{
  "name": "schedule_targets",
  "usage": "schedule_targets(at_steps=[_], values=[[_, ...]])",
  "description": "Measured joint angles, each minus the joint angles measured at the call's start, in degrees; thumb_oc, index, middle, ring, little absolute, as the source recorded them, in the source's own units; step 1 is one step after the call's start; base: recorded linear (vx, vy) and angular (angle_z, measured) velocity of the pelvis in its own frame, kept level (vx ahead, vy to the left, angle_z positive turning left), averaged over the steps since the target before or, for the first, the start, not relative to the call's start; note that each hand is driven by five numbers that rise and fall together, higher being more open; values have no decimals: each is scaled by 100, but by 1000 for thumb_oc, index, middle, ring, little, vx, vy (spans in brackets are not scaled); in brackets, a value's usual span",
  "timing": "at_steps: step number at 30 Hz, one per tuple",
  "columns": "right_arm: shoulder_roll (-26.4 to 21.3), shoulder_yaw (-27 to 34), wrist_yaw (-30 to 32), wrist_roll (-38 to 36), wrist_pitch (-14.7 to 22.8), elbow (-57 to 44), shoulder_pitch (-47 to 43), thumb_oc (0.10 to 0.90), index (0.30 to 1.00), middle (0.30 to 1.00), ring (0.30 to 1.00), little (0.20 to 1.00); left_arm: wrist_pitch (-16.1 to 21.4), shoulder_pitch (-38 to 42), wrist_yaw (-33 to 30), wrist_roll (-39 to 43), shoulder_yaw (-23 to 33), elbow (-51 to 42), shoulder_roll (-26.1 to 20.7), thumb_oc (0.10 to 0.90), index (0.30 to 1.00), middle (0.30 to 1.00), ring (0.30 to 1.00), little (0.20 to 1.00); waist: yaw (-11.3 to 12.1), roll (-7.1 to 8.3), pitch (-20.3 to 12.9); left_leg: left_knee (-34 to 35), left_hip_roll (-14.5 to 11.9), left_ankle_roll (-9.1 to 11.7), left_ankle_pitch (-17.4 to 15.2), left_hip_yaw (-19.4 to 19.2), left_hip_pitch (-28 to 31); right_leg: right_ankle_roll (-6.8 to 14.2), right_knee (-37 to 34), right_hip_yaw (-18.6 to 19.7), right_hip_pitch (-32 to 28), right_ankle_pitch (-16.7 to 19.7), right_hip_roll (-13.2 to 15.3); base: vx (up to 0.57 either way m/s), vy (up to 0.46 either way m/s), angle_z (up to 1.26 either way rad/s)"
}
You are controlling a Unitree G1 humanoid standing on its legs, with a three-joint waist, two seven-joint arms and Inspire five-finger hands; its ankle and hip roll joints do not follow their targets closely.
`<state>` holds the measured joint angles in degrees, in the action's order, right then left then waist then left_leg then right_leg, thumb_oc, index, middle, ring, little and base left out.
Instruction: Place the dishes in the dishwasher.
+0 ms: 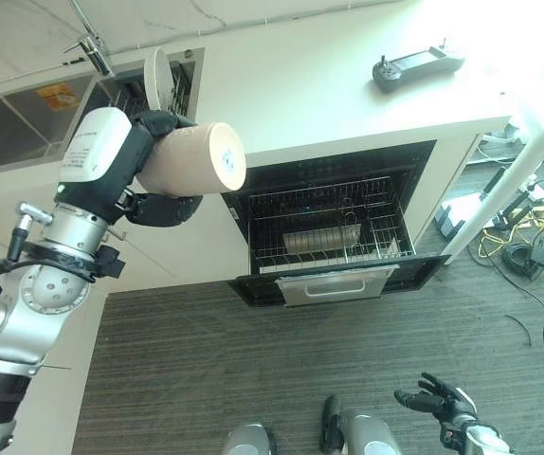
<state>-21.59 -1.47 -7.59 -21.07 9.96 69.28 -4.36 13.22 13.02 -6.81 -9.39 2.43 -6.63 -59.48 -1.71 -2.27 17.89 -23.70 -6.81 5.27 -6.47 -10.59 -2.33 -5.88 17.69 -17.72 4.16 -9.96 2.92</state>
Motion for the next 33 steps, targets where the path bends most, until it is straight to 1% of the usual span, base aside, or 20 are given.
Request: schedule_targets(at_steps=[4,5,6,8,9,10,11,13,14,15,16,18,20,21,22,23,24,26,32,33], values=[[52,-103,65,14,0,28,107,800,900,900,900,900,-28,9,2,-59,-52,47,341,400,300,300,300,300,28,-64,-42,871,749,-277,-145,140,-189,48,-349,52,-82,62,-63,157,74,1],[124,-101,66,11,2,12,198,800,900,900,900,900,-38,57,1,-200,-146,61,575,400,300,300,300,300,-28,-120,-69,1156,922,-396,-67,-323,-313,111,-430,-96,-123,70,-85,139,143,51],[222,-119,99,11,-42,9,322,800,900,900,900,900,-18,124,-4,-316,-291,31,755,400,300,300,300,300,-116,-123,-68,1181,790,-498,20,-930,-522,107,-483,-296,-141,69,-134,226,175,18],[397,-113,303,8,-138,-311,132,800,900,900,900,900,15,-402,-8,-682,-337,106,918,400,300,300,300,300,45,-168,-56,781,760,-581,8,-473,-864,173,-674,-56,-198,117,-380,216,140,-14],[439,-61,309,39,-83,-522,193,800,900,900,900,900,123,-481,-10,-805,-336,299,1037,400,300,300,300,300,-61,-208,62,157,1023,-1019,-291,-518,-879,902,570,-191,69,-146,-248,57,-85,9],[443,-65,296,64,-47,-1010,557,800,900,900,900,900,169,-469,-22,-893,-402,387,896,400,300,300,300,300,73,-404,11,72,947,-1302,-253,275,-757,1027,2725,257,890,-118,-203,-43,-264,64],[468,-90,258,58,117,-1187,696,800,900,900,900,900,162,-307,-112,-898,-545,517,763,400,300,300,300,300,59,-223,37,168,1251,-1275,-225,542,-646,837,3195,414,1282,-370,492,-11,-337,80],[249,-58,173,208,290,-473,156,800,900,900,900,900,187,54,-164,-897,-746,671,316,400,300,300,300,300,192,-301,58,330,1344,-1286,-105,854,-754,1257,-312,1022,910,23,1083,27,-428,96],[263,-158,144,294,276,-298,-45,800,900,900,900,900,208,331,-254,-875,-839,1035,162,400,300,300,300,300,211,-303,63,328,1425,-1260,-114,1019,-754,1460,-611,1348,920,485,1314,108,-559,47],[347,-361,32,301,283,-280,-122,800,900,900,900,900,160,227,-318,-820,-799,1326,116,400,300,300,300,300,348,-287,80,455,1359,-497,-238,891,-554,1164,-464,1221,901,919,1288,117,-667,63],[609,-515,-157,311,298,-449,-62,800,900,900,900,900,189,-74,-351,-640,-637,1225,-291,400,300,300,300,300,345,14,29,-70,1243,-1146,-747,608,-638,1476,-203,974,556,1272,1461,93,-585,1],[860,-489,-307,319,96,-435,-63,800,900,900,900,900,172,-756,-388,-366,-99,742,21,400,300,300,300,300,698,111,75,-18,1012,-1093,-663,620,-670,946,377,547,601,105,777,19,-175,23],[745,-469,-274,311,82,-433,-46,800,900,900,900,900,63,-747,-294,-362,-209,739,8,400,300,300,300,300,578,107,76,200,951,-1052,-616,615,-427,1109,79,639,319,307,587,-158,-526,30],[457,-396,-292,255,98,-449,64,800,900,900,900,900,48,-402,-265,-316,-291,842,574,400,300,300,300,300,300,-49,91,547,1044,-863,-497,853,-277,916,466,374,304,368,628,-154,-548,68],[377,854,-352,236,-19,-729,426,800,900,900,900,900,-151,-818,-317,-145,-138,290,1633,400,300,300,300,300,56,-301,34,751,836,-154,-205,311,56,383,910,68,715,-119,287,42,-22,34],[587,1178,-148,52,61,-802,582,800,900,900,900,900,-20,-1190,-276,-156,-121,-72,1113,400,300,300,300,300,193,25,-18,133,747,-152,-69,-266,-322,-21,341,20,740,-62,84,70,5,46],[152,331,-134,-98,170,-373,801,800,900,900,900,900,201,-965,-117,-225,-278,-122,278,400,300,300,300,300,146,235,-261,-437,201,-206,-492,-47,-583,-180,155,256,732,440,68,126,70,-20],[-113,278,-53,-171,135,-69,643,800,900,900,900,900,203,-613,-123,-211,-184,15,277,400,300,300,300,300,130,-236,-283,263,-426,21,-400,292,-580,44,157,346,748,382,78,126,92,0],[1,8,-122,-162,87,-159,543,800,900,900,900,900,448,-53,-130,-230,-197,-64,724,400,300,300,300,300,-125,-649,-322,1391,-403,-103,443,331,-249,301,278,553,729,299,141,56,48,-18],[13,8,-108,-163,92,-168,516,800,900,900,900,900,481,-53,-130,-254,-225,-80,739,400,300,300,300,300,-135,-637,-317,1415,-344,109,499,260,-110,399,431,645,740,211,206,31,24,-18]])
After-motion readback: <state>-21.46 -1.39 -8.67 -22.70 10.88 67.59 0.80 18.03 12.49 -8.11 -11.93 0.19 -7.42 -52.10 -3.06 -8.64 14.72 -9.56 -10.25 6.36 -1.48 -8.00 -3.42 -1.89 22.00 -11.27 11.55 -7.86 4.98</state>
